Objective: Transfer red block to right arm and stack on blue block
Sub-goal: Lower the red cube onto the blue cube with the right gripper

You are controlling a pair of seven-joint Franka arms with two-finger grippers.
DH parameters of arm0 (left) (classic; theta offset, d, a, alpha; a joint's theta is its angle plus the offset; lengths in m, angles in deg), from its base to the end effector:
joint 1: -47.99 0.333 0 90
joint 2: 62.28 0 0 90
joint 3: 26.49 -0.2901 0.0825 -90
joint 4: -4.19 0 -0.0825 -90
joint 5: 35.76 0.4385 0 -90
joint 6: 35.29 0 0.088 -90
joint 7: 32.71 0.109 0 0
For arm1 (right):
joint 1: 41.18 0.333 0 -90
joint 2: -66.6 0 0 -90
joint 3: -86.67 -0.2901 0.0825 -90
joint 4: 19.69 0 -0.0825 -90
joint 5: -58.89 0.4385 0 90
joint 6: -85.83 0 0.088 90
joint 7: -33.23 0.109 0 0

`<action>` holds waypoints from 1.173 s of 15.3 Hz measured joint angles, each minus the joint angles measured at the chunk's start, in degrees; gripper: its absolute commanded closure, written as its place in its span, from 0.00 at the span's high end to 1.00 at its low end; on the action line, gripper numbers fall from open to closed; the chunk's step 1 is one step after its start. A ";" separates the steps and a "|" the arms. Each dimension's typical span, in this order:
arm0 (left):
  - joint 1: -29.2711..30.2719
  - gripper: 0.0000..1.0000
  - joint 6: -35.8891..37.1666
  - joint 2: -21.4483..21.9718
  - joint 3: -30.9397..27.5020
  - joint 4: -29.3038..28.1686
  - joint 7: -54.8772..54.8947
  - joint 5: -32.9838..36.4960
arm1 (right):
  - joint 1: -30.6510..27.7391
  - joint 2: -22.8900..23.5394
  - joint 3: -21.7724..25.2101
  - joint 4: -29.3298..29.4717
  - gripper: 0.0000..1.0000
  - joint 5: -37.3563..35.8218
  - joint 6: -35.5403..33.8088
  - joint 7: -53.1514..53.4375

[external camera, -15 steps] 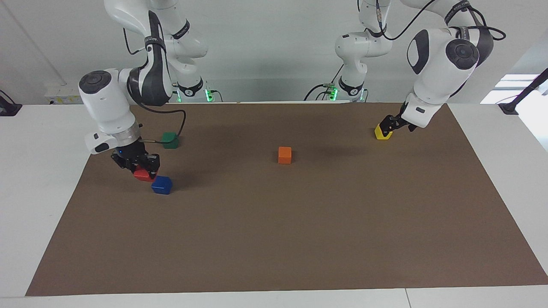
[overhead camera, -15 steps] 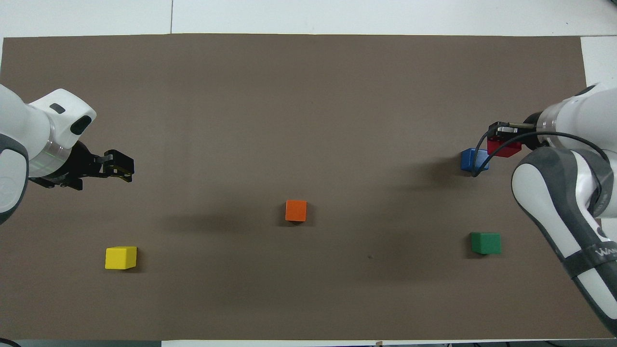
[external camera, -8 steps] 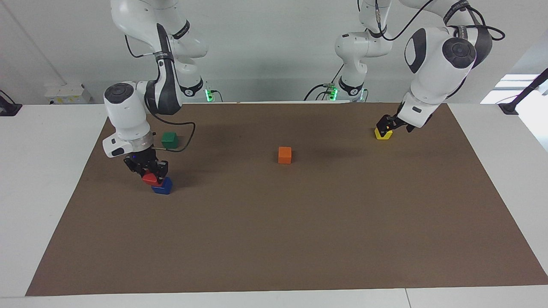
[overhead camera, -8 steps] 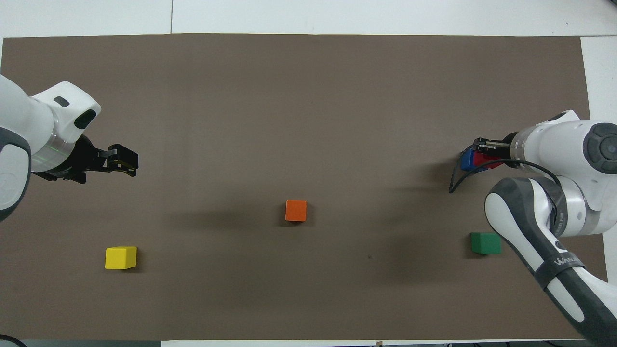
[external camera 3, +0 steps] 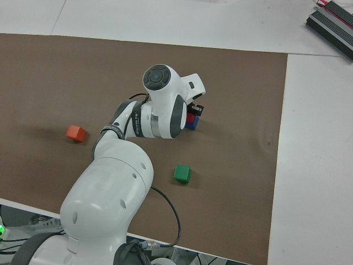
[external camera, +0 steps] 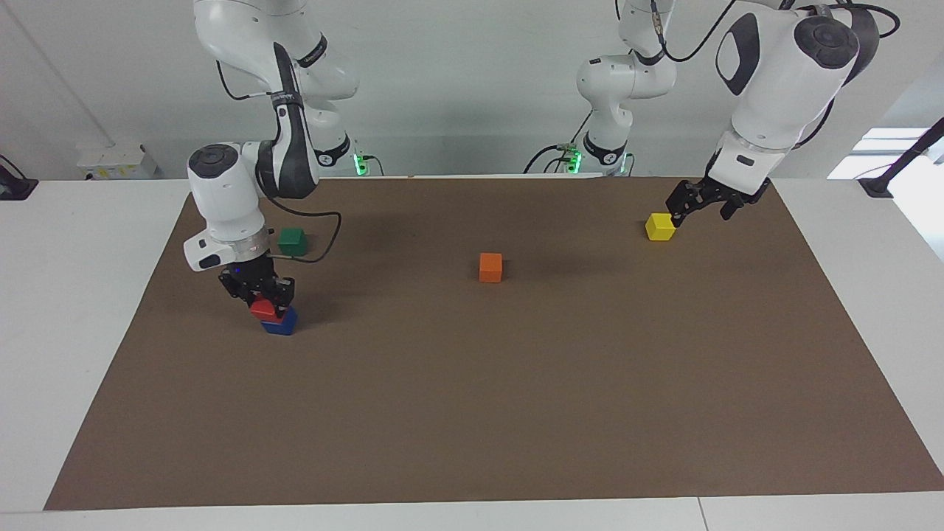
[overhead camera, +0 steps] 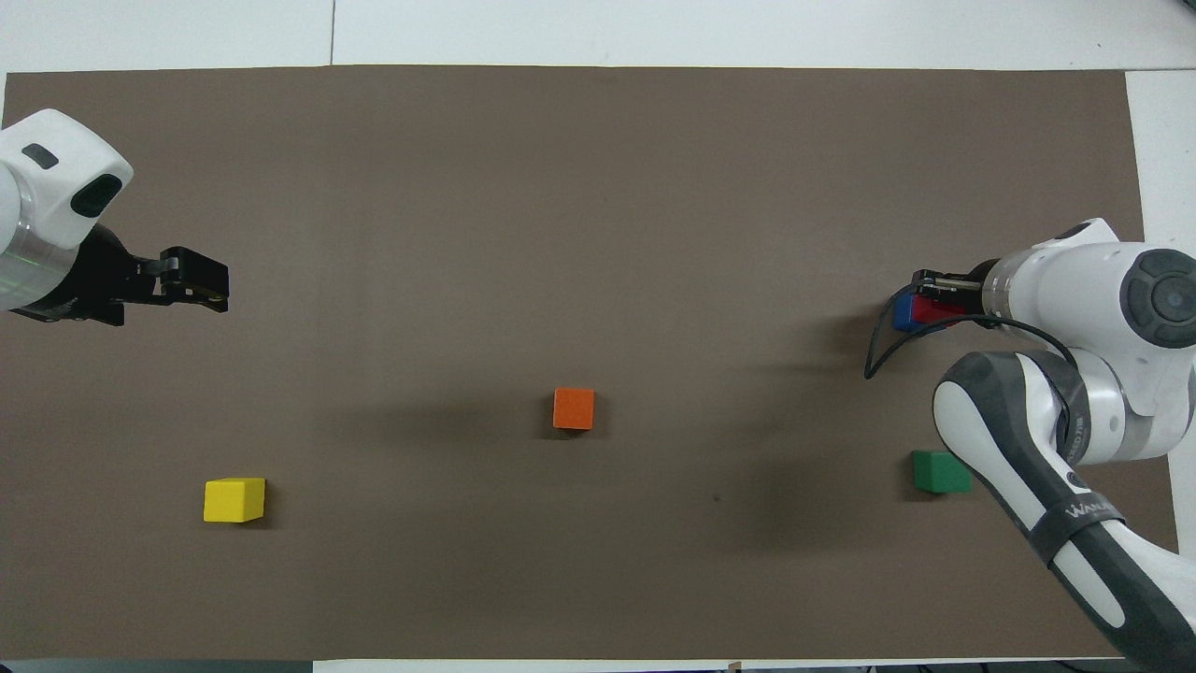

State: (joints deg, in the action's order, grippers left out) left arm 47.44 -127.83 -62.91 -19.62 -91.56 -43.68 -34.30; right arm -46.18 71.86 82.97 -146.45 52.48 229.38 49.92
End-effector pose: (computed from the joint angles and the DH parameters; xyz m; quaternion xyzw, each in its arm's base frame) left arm 0.6064 -0.0760 0.5409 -0.9989 -0.0299 0.0311 0.0172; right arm 0.5976 -0.0128 0.2930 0.9877 -0.1149 0.1042 0.0209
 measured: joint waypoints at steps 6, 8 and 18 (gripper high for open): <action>-0.08 1.00 0.13 -0.33 -0.29 -0.09 0.00 0.00 | -0.01 -0.06 0.01 -0.80 0.00 -0.01 0.32 0.00; -0.20 1.00 0.32 -0.33 -0.29 -0.09 0.00 0.00 | -0.11 -0.13 0.02 -0.89 0.00 -0.01 0.33 0.00; -0.33 1.00 1.45 -0.31 -1.11 0.01 -0.13 -2.63 | -0.19 -0.28 0.10 -1.09 0.47 -0.01 0.39 0.00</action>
State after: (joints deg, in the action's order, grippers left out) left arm 47.12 -126.37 -63.22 -20.74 -91.54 -43.81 -36.93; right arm -46.37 71.58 83.07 -147.54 52.48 229.77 49.92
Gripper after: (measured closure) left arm 0.000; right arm 0.445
